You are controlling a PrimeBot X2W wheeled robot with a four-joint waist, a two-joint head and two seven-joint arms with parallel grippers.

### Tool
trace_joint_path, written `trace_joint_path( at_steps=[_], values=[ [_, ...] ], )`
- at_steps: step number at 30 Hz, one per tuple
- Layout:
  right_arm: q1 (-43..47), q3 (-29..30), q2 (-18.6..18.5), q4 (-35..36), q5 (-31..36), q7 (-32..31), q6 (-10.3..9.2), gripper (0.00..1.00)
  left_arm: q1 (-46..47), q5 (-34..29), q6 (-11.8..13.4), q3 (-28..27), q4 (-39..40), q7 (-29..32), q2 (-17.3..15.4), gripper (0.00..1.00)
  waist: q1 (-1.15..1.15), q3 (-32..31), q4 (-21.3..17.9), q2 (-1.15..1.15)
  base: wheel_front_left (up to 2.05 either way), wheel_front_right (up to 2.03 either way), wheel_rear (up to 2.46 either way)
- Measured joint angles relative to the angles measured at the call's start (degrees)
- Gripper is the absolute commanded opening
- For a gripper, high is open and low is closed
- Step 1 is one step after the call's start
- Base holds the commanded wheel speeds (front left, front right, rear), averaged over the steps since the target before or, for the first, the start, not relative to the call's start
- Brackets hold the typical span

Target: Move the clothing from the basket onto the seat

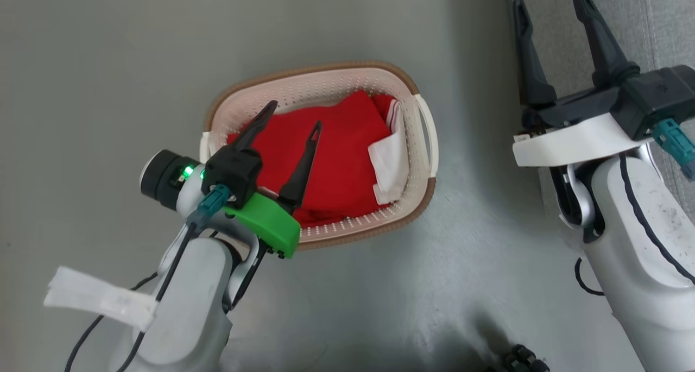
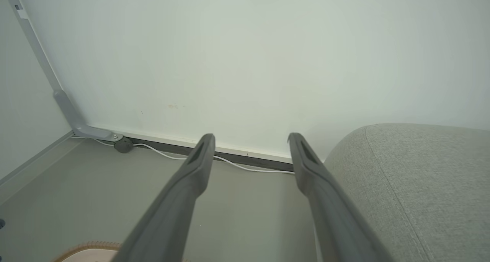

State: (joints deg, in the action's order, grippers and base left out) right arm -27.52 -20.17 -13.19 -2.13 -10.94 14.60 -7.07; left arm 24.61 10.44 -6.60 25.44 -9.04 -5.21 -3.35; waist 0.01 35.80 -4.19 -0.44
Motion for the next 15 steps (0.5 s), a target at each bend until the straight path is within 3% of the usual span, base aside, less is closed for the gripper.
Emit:
trace_joint_path(
  at_steps=[7,15],
  values=[
    [-2.8,0.7,2.0,1.6,0.4,0.0,0.0,1.0,3.8,-0.4,-0.5,1.8,-1.8,4.8,0.0,1.0,0.0,5.4,-2.8,0.0,0.0,0.0,0.0],
    [-5.8,2.1,3.8,3.4,0.5,0.0,0.0,1.0,7.8,-1.2,-0.5,0.5,-4.3,9.5,-3.1,1.0,0.0,10.9,-5.8,0.0,0.0,0.0,0.0]
  ],
)
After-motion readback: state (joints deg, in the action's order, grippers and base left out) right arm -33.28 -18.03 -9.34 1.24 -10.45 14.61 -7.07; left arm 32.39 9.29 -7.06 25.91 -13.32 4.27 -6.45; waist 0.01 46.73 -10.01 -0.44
